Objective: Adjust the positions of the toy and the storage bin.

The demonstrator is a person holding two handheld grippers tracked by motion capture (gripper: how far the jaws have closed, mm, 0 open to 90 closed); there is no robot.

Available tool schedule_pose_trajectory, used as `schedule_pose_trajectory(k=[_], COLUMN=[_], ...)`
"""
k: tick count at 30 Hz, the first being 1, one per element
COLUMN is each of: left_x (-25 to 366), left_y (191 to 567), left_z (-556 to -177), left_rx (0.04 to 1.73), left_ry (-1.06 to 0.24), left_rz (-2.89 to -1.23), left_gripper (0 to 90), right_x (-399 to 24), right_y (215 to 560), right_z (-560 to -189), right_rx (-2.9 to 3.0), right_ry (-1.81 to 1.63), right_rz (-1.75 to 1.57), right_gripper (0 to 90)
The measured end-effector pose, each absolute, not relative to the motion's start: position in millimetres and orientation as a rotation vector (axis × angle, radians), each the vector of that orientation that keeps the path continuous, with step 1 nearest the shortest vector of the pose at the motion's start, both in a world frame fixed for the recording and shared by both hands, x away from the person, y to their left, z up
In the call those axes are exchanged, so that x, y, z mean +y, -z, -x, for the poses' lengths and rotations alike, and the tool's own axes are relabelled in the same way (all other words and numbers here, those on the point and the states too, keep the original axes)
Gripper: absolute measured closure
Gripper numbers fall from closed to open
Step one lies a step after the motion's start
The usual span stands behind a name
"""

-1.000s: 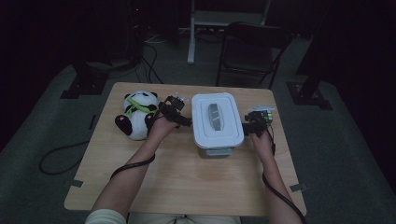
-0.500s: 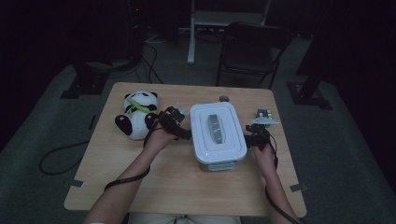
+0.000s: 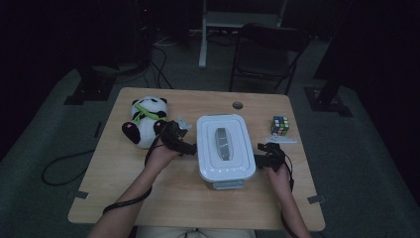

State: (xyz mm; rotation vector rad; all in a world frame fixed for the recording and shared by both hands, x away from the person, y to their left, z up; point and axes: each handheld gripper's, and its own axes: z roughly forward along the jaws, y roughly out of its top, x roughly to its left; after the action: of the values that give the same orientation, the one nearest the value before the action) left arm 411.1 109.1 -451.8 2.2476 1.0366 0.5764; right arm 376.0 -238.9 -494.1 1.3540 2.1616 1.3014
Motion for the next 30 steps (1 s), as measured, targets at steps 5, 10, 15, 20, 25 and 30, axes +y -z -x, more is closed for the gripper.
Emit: schedule_pose_trajectory(k=[5, 10, 15, 20, 25, 30], left_x=[113.6, 111.3, 107.3, 112.1, 116.5, 122.8], left_y=[460.6, 467.0, 467.4, 468.5, 468.3, 467.4], left_z=[-413.4, -418.1, -418.1, -416.1, -410.2, -396.9], left_rx=[1.063, 1.075, 1.06, 1.069, 1.064, 1.045], left_ry=[-0.574, -0.595, -0.592, -0.596, -0.603, -0.656], left_rz=[-2.252, -2.274, -2.279, -2.284, -2.29, -2.278], left_gripper=[3.7, 3.7, 3.6, 3.8, 4.3, 4.6], right_x=[-238.9, -239.6, -235.2, -226.3, -222.1, -216.1], right_y=[499.9, 501.9, 500.0, 496.9, 501.2, 502.3], right_z=[-376.0, -378.1, -376.6, -371.2, -366.0, -360.0], right_rx=[2.19, 2.192, 2.231, 2.245, 2.228, 2.248], right_ry=[-1.28, -1.311, -1.341, -1.336, -1.392, -1.412], right_rz=[-1.357, -1.366, -1.328, -1.298, -1.317, -1.294], right_gripper=[20.1, 20.3, 20.8, 21.6, 23.0, 23.4])
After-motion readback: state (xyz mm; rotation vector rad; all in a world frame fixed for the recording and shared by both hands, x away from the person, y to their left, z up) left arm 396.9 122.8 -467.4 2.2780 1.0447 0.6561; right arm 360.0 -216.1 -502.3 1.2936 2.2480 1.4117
